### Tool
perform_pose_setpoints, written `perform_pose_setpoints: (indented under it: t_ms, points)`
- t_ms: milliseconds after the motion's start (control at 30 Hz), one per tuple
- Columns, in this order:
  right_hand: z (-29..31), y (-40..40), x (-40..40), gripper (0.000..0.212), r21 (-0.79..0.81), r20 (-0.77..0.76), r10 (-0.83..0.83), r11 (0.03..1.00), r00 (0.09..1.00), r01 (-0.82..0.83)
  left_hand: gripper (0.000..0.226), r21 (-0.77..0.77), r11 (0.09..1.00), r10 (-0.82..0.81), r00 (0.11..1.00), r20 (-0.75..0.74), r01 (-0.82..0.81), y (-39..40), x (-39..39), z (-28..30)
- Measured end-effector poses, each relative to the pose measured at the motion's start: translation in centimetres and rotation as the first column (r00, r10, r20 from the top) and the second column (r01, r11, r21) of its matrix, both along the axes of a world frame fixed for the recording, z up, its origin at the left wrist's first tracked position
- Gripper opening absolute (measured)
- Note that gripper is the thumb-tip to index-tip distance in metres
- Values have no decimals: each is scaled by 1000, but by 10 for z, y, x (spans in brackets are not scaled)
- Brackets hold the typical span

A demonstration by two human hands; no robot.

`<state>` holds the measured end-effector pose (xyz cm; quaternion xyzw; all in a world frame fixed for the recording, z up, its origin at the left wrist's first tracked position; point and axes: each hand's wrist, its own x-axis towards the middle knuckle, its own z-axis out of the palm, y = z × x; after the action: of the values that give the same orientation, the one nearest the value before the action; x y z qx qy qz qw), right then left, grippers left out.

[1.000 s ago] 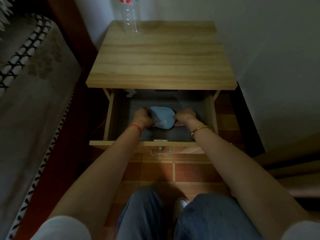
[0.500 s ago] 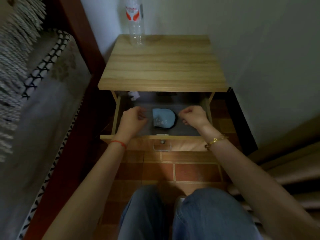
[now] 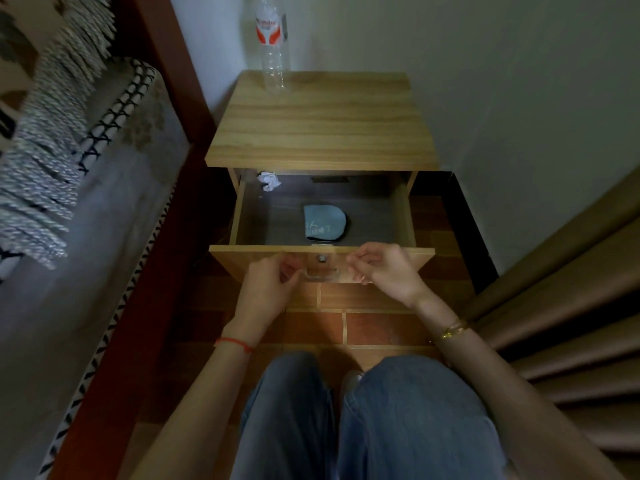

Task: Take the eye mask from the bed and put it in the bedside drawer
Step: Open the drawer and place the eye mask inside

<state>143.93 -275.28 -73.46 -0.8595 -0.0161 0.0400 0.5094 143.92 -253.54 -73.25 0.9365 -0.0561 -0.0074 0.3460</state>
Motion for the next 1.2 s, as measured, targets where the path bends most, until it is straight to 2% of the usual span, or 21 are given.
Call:
perform_pose_setpoints:
  t_ms: [267, 467, 800, 1200]
  points:
    - [-20, 4, 1, 23, -265, 54, -6, 964, 998, 21, 26, -12, 998, 57, 998, -14, -58, -6, -3, -16]
    - [-20, 8, 4, 23, -422, 143, 9, 905, 990, 53, 15, 20, 998, 58, 998, 32, -59, -12, 3, -26]
    - [-26, 14, 3, 22, -411, 227, -66, 898, 972, 157, 24, 105, 986, 114, 984, 137, -129, -13, 13, -36]
    - [-20, 12, 14, 18, -392, 373, -116, 879, 920, 270, 25, 105, 985, 116, 973, 199, -138, -18, 23, -23]
